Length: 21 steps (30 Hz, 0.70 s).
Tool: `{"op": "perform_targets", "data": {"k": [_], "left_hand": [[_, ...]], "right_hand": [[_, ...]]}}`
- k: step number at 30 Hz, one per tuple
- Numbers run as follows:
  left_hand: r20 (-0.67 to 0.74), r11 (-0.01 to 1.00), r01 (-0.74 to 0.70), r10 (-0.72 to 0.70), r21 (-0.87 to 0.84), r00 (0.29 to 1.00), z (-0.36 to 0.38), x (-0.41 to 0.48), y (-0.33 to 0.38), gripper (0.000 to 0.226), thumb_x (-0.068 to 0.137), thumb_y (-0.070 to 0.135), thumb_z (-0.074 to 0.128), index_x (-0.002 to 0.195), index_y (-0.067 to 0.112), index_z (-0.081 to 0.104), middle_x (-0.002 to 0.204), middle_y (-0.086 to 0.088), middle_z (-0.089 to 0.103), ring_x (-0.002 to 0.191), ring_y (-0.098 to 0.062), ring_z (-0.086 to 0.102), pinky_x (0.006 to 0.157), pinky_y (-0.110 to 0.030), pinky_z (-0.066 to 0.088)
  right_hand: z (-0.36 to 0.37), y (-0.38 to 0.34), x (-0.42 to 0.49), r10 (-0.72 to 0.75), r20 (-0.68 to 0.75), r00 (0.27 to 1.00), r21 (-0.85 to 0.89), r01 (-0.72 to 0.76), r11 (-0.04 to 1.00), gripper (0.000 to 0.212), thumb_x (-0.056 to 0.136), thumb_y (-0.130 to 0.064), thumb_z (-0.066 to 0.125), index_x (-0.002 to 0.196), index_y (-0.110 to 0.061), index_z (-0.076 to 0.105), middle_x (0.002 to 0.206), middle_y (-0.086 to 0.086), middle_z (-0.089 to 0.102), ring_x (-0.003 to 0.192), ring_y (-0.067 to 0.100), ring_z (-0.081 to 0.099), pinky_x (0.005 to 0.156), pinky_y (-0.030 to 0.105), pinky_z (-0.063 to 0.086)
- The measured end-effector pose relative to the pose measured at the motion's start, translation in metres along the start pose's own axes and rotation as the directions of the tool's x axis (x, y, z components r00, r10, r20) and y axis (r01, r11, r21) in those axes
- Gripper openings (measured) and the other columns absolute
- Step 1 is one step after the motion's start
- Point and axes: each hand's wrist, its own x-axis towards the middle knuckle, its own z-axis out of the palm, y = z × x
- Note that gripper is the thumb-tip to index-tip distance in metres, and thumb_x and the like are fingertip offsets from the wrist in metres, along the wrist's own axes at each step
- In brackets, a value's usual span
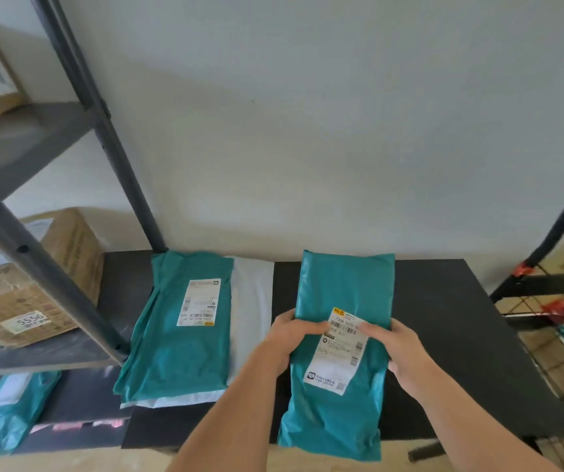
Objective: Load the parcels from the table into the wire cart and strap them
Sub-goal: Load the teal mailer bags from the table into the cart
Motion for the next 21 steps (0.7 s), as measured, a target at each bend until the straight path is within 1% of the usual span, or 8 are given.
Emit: {"op": "perform_targets", "data": {"k": [4,7,9,11,14,17,19,21], "left_hand": [[0.074,0.999,0.02,-0.023,0.041,0.997,0.054,-0.007,-0.013,0.044,0.07,0.006,0.082,0.112,0.009,0.069,0.1,-0.009,0.076,0.095,-0.029,0.072,0.092,-0.048,0.055],[0.131,0.995,0.047,-0.058,0.084,0.99,0.104,-0.01,-0.025,0.042,0.07,0.006,0.081,0.11,0.009,0.07,0.101,-0.007,0.076,0.095,-0.027,0.072,0.093,-0.046,0.054],[0.181,0.992,0.051,-0.072,0.117,0.981,0.141,-0.011,-0.034,0.043,0.069,0.007,0.082,0.11,0.01,0.07,0.102,-0.007,0.076,0.096,-0.027,0.072,0.094,-0.047,0.053],[0.205,0.988,0.057,-0.086,0.147,0.975,0.177,-0.012,-0.042,0.043,0.068,0.008,0.082,0.11,0.01,0.07,0.102,-0.007,0.076,0.096,-0.027,0.072,0.095,-0.048,0.053],[0.2,0.976,0.069,-0.112,0.207,0.973,0.23,-0.014,-0.055,0.041,0.07,0.011,0.08,0.11,0.011,0.069,0.098,-0.007,0.076,0.094,-0.027,0.072,0.089,-0.045,0.055],[0.216,0.944,0.077,-0.152,0.322,0.965,0.278,-0.016,-0.067,0.041,0.071,0.02,0.078,0.11,0.015,0.068,0.098,0.0,0.076,0.093,-0.02,0.072,0.079,-0.034,0.054],[0.244,0.925,0.074,-0.175,0.372,0.954,0.308,-0.019,-0.076,0.042,0.066,0.022,0.077,0.107,0.016,0.069,0.097,0.001,0.076,0.093,-0.018,0.072,0.078,-0.031,0.055],[0.272,0.912,0.059,-0.182,0.405,0.945,0.338,-0.023,-0.085,0.041,0.066,0.025,0.075,0.105,0.017,0.069,0.098,0.001,0.076,0.094,-0.017,0.071,0.075,-0.029,0.055]], "right_hand": [[-0.059,0.015,-0.018,0.055,-0.02,0.998,0.018,-0.055,0.998,0.029,0.082,-0.007,0.076,0.109,-0.011,0.068,0.097,0.007,0.077,0.092,0.03,0.073,0.075,0.041,0.057],[-0.112,0.027,-0.03,0.085,-0.09,0.992,0.057,-0.08,0.995,0.027,0.082,-0.006,0.076,0.107,-0.011,0.069,0.094,0.007,0.077,0.091,0.031,0.072,0.074,0.042,0.056],[-0.148,0.034,-0.037,0.097,-0.152,0.984,0.089,-0.084,0.992,0.025,0.082,-0.005,0.075,0.106,-0.01,0.07,0.095,0.008,0.077,0.091,0.032,0.071,0.076,0.045,0.056],[-0.182,0.041,-0.044,0.111,-0.2,0.973,0.128,-0.087,0.988,0.023,0.081,-0.005,0.075,0.104,-0.01,0.071,0.094,0.01,0.077,0.09,0.033,0.071,0.075,0.044,0.056],[-0.231,0.052,-0.057,0.121,-0.257,0.959,0.148,-0.085,0.985,0.021,0.082,-0.005,0.075,0.102,-0.011,0.071,0.093,0.009,0.077,0.091,0.032,0.071,0.079,0.044,0.054],[-0.279,0.06,-0.071,0.13,-0.318,0.939,0.14,-0.089,0.986,0.016,0.085,-0.004,0.072,0.099,-0.012,0.071,0.091,0.008,0.076,0.088,0.031,0.071,0.081,0.044,0.054],[-0.311,0.064,-0.082,0.125,-0.362,0.924,0.106,-0.092,0.99,0.013,0.086,-0.004,0.07,0.097,-0.012,0.071,0.091,0.007,0.076,0.088,0.031,0.071,0.086,0.047,0.055],[-0.343,0.065,-0.093,0.122,-0.418,0.9,0.087,-0.093,0.992,0.013,0.086,-0.005,0.07,0.097,-0.012,0.071,0.091,0.008,0.075,0.088,0.031,0.07,0.088,0.05,0.055]]}}
